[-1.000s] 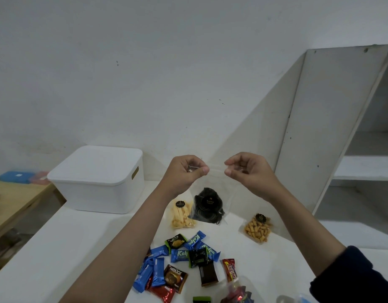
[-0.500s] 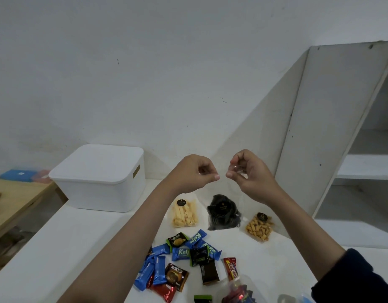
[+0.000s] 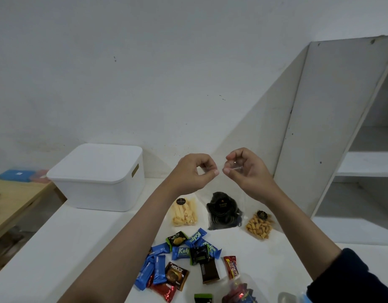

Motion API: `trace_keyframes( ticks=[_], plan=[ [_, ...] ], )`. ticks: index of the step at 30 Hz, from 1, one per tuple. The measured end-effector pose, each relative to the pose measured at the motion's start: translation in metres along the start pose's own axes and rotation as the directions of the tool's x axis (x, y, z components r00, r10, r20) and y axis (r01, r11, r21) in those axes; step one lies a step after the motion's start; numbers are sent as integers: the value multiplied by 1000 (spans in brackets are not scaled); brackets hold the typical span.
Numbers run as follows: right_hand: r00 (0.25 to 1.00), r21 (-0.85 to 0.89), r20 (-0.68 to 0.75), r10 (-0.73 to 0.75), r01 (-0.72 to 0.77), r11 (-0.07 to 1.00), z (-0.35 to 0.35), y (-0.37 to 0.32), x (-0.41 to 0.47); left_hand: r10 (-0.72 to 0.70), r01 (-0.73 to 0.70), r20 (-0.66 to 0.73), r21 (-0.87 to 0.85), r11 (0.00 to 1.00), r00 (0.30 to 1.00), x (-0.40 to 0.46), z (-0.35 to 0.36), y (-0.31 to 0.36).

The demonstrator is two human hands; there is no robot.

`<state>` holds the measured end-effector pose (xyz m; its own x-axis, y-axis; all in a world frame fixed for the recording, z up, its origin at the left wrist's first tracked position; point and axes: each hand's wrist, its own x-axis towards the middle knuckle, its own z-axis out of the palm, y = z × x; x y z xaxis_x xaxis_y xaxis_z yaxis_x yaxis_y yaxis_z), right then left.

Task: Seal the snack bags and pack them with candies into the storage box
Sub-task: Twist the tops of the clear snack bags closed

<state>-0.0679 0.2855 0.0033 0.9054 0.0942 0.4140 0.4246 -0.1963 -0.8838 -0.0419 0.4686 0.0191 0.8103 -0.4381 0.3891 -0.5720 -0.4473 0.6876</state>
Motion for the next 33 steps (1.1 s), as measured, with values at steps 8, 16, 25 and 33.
trace_keyframes(
  ticks=[8,16,25,33],
  plan=[
    [1000,72,19,22,-23,997,5,-4,1,15,-17,-34,-55,998,999,-2,3,-4],
    [995,121,-44,91,-85,989,1,2,5,2,-2,-6,-44,999,1000,-4,0,-11],
    [992,88,-31,119,-116,989,15,5,0,10,-11,8,107,994,1000,-2,-5,-30],
    [986,98,-99,137,-127,987,20,13,-9,-86,85,5,104,991,996,2,4,-51]
  ],
)
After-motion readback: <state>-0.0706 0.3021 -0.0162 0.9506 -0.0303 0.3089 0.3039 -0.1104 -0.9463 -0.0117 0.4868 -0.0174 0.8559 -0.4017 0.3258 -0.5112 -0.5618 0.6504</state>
